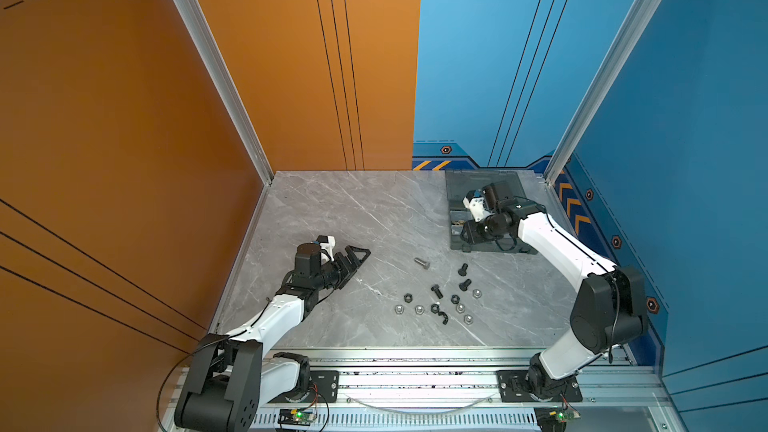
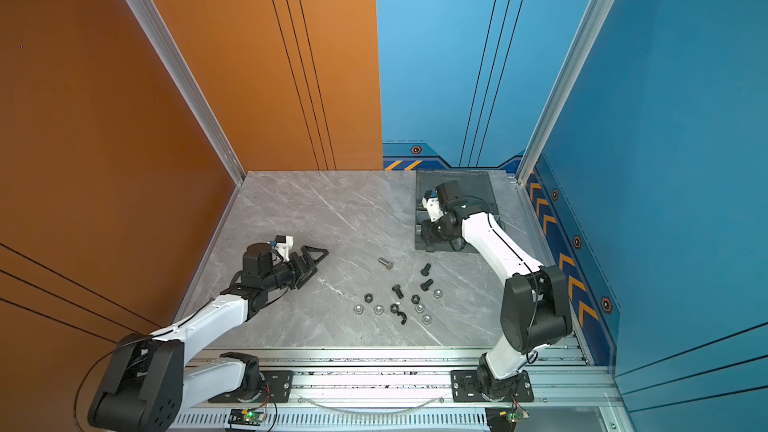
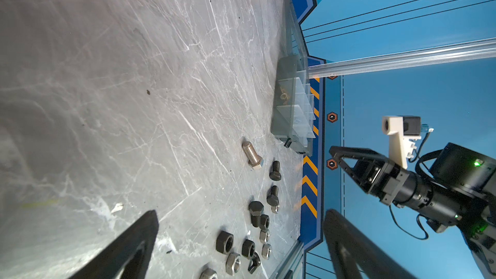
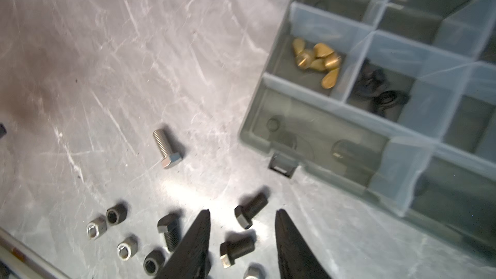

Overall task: Sort the screws and nuts into containers
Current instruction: 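Move the right gripper back over the nut pile, then lower the right gripper and grasp another black wing nut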

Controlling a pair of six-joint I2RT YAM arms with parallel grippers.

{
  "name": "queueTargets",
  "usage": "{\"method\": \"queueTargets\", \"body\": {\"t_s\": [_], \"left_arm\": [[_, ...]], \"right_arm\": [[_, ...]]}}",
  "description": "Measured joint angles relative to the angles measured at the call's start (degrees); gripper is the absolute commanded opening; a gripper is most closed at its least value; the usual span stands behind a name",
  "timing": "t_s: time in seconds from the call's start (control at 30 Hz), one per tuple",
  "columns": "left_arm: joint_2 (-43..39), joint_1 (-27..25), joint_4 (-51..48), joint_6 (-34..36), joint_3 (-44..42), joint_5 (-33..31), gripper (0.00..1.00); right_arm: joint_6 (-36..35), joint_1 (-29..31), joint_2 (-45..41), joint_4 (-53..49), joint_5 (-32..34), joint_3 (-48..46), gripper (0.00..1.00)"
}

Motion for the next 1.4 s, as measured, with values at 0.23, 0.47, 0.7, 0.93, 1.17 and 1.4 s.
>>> {"method": "queueTargets", "body": {"t_s": [0.23,0.47,0.7,0.93,1.17,1.4], "left_arm": [[0.0,-0.2,0.0,0.0,0.0,0.0,0.98],[0.0,-0.3,0.0,0.0,0.0,0.0,0.98],[0.4,-1.0,0.0,0.0,0.0,0.0,0.98],[0.7,-1.0,0.0,0.0,0.0,0.0,0.98],[0.9,-1.2,0.0,0.0,0.0,0.0,0.98],[1.3,-1.3,0.0,0.0,0.2,0.0,0.98]], "right_arm": [[0.6,8.5,-1.7,-3.7,-0.3,-5.4,0.43],[1.1,17.2,-1.7,-6.4,1.2,-9.1,0.43],[3.7,21.9,-1.7,-6.4,3.5,-11.4,0.42],[5.2,26.8,-1.4,-6.4,4.2,-12.5,0.41],[6.7,28.2,-1.3,-6.4,4.2,-14.0,0.40],[8.0,29.0,-0.2,-6.7,4.8,-15.2,0.38]]}}
